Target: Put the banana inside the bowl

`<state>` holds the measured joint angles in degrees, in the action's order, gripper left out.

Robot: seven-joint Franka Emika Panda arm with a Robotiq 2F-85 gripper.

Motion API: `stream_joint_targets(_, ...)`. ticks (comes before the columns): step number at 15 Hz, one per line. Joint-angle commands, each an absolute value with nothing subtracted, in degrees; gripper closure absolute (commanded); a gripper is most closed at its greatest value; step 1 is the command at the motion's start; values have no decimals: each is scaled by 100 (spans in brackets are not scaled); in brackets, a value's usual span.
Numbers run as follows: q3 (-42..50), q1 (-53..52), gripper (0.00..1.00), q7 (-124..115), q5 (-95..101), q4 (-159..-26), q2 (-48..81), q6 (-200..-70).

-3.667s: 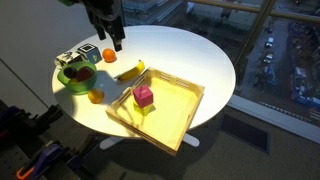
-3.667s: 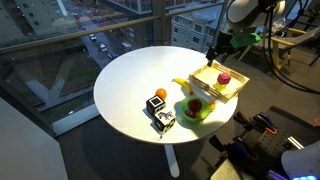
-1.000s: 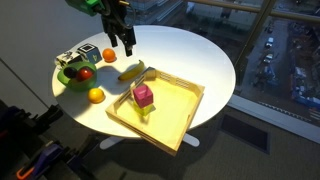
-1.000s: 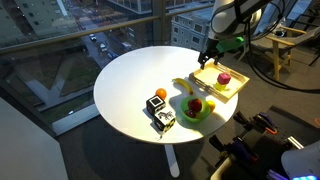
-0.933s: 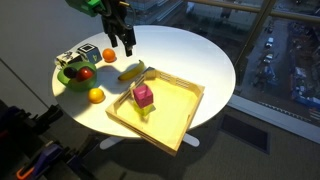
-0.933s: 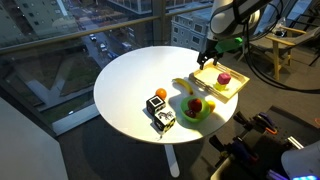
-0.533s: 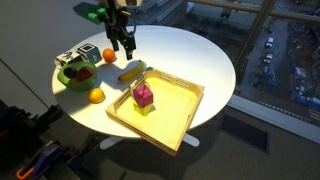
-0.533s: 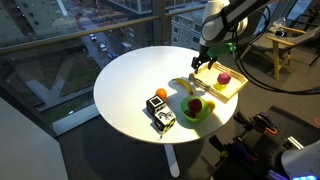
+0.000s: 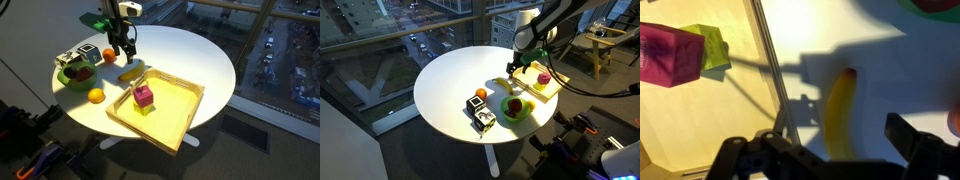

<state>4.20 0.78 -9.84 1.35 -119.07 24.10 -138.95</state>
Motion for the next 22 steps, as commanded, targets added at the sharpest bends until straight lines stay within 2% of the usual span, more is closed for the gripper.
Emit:
stream_joint_targets(1,379,105,0,-857,92,-11661,2658,-14001)
stream_joint_targets(22,364,116,0,-647,68,-11064,3616,-14141)
